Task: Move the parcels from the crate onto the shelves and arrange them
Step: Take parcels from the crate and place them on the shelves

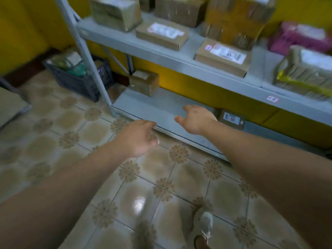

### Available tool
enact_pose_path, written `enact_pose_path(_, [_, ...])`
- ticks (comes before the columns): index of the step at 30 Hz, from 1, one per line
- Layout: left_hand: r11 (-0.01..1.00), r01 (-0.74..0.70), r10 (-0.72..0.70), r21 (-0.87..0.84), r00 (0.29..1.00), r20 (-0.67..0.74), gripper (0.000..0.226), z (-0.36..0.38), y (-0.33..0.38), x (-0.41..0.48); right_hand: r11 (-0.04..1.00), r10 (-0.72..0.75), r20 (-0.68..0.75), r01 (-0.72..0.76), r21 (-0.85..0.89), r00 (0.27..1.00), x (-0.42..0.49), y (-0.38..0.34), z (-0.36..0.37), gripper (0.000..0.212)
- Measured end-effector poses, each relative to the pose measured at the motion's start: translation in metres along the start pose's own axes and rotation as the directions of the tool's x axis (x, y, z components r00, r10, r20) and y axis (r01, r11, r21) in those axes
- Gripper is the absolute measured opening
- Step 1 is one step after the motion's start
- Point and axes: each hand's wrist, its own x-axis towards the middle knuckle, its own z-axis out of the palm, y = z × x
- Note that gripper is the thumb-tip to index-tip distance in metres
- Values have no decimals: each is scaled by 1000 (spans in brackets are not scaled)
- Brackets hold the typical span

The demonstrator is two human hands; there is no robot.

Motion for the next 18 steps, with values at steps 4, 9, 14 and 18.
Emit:
enact_pose_path(4, [998, 55, -55, 5, 994, -89, 68, -100, -15, -79, 997, -75, -94, 76, 11, 993, -44, -78, -89, 68])
enact_pose_path(9, [990, 139, -129, 20, 958, -257, 65, -199, -29, -146, 981, -195, -207, 195, -18, 959, -75, -153, -177, 65])
enact_pose_path(14, [980, 193, -167, 49, 930, -327, 63, -254, -45, -160, 958, -282, -287, 283, -38, 916, -68, -195, -232, 68])
enact_pose_path(18, [966, 256, -226, 47, 915, -334, 62, -281, -68, -139, 939, -345, -305, 332, -94, 888, -34, -213, -258, 69])
